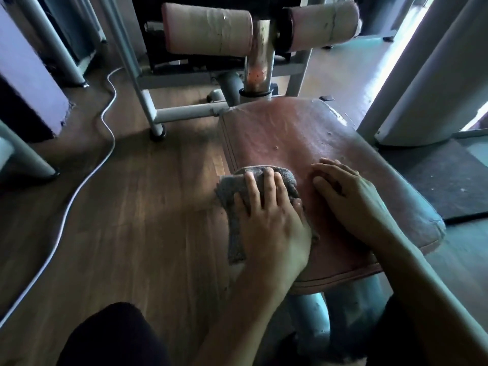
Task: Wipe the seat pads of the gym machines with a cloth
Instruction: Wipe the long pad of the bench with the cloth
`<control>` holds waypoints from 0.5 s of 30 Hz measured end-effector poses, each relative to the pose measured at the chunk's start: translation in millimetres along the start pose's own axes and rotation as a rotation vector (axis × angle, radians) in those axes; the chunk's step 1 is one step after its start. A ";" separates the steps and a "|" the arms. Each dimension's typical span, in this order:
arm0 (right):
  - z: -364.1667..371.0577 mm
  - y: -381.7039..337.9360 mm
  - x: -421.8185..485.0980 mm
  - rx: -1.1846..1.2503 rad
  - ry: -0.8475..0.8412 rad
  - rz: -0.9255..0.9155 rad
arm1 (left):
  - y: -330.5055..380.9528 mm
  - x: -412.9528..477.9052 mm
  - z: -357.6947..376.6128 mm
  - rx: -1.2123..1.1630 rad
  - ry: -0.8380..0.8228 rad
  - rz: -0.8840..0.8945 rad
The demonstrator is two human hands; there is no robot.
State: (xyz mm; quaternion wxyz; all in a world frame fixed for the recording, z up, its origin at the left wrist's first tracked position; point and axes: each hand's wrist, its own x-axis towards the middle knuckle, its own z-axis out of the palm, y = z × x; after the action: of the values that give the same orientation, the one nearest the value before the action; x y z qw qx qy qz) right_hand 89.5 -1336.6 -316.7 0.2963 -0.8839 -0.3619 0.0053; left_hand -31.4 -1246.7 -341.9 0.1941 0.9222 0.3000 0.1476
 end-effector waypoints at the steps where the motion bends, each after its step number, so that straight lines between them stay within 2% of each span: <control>1: -5.2 4.4 -2.3 0.027 0.029 0.028 | 9.2 3.5 1.1 0.065 -0.010 0.054; 3: -16.0 13.1 -7.9 0.074 0.059 0.073 | 28.5 10.3 10.7 0.146 -0.055 0.138; 7: -32.1 29.7 -10.0 0.143 0.120 0.111 | 64.4 21.4 21.9 0.200 -0.229 0.177; 9: -33.5 33.4 -7.3 0.181 0.143 0.147 | 78.6 28.2 15.2 0.088 -0.300 0.161; 11: -31.3 28.7 -4.9 0.231 0.164 0.152 | 81.1 38.6 -1.3 -0.213 -0.318 0.077; 13: -29.0 12.9 -3.8 0.189 0.147 0.133 | 62.4 49.6 -22.6 -0.499 -0.117 -0.034; 15: -23.0 -8.4 -5.8 0.060 0.054 0.135 | 29.0 63.8 -36.1 -0.573 0.178 -0.073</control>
State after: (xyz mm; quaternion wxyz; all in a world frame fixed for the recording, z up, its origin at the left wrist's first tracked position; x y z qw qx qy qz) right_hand 85.0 -1347.6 -294.5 0.3313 -0.8969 -0.2928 0.0122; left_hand 18.5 -1219.6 -287.2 0.4245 0.8019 0.2951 0.2996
